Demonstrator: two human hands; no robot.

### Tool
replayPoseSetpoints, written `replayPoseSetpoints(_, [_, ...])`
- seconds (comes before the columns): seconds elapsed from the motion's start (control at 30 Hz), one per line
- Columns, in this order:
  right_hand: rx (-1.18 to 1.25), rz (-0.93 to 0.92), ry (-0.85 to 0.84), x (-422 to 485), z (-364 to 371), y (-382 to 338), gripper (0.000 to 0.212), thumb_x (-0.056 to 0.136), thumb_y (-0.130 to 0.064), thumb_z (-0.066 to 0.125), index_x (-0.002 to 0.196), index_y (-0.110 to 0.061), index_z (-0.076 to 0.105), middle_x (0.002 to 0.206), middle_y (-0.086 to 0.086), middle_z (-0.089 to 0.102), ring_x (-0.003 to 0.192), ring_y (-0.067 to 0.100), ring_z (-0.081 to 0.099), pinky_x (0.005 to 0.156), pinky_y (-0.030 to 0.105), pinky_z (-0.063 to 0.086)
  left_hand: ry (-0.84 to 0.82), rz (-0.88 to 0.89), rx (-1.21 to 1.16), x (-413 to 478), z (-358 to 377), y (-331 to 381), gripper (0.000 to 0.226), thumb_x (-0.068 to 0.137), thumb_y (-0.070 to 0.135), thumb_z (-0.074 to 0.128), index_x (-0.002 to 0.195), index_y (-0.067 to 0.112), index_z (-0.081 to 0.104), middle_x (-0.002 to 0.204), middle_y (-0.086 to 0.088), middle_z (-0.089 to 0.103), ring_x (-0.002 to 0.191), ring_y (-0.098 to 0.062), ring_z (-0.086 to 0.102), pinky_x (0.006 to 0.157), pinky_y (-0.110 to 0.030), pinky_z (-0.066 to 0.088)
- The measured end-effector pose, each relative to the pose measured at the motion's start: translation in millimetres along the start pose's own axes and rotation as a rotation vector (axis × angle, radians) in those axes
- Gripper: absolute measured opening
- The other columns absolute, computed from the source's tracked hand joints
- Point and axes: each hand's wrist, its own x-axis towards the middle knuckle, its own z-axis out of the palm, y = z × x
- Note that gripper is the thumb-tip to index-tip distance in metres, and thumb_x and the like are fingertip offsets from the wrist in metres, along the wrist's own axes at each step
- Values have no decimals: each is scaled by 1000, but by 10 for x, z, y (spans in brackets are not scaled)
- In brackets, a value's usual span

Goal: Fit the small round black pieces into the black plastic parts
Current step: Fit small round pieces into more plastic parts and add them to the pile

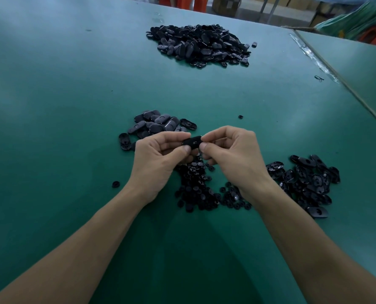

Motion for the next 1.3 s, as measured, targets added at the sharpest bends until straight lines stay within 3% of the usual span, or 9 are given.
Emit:
replayPoseSetpoints(0.23, [-86, -63, 6, -1, 11, -26, 15, 81, -7, 76, 77, -21, 73, 68, 2, 73, 66, 15, 72, 68, 32, 59, 3, 3, 5, -6, 14, 9, 26, 87, -12, 66, 97, 10, 73, 84, -4, 78, 71, -14, 73, 69, -19, 57])
replayPoseSetpoints(0.43, [-214, -114, 51, 4, 30, -33, 14, 80, -10, 75, 76, -23, 73, 66, -5, 72, 66, 8, 70, 68, 25, 58, -9, 15, 17, -13, 32, 31, 27, 86, -14, 65, 97, 9, 72, 80, -1, 78, 69, -10, 73, 69, -17, 57])
replayPoseSetpoints(0.8, [-231, -134, 50, -3, 62, -30, 18, 80, -9, 75, 75, -25, 72, 66, -8, 72, 65, 4, 69, 66, 20, 57, -34, 25, 38, -15, 31, 39, 28, 86, -17, 64, 96, 8, 70, 77, 3, 77, 66, -6, 71, 67, -14, 55])
replayPoseSetpoints(1.1, [-191, -178, 70, -76, 141, -1, 13, 83, -8, 75, 89, -18, 80, 77, -9, 75, 71, 2, 71, 76, 24, 59, -35, 45, 40, -12, 22, 23, 25, 86, -16, 65, 94, 7, 69, 78, 3, 77, 67, -6, 71, 66, -15, 55])
replayPoseSetpoints(1.3, [-221, -215, 3, -63, 54, -26, 17, 83, -7, 75, 90, -21, 80, 87, -6, 72, 75, -1, 65, 71, 9, 48, -29, 29, 8, -5, 19, 11, 17, 85, -4, 72, 94, 11, 70, 82, -1, 77, 73, -11, 73, 68, -19, 57])
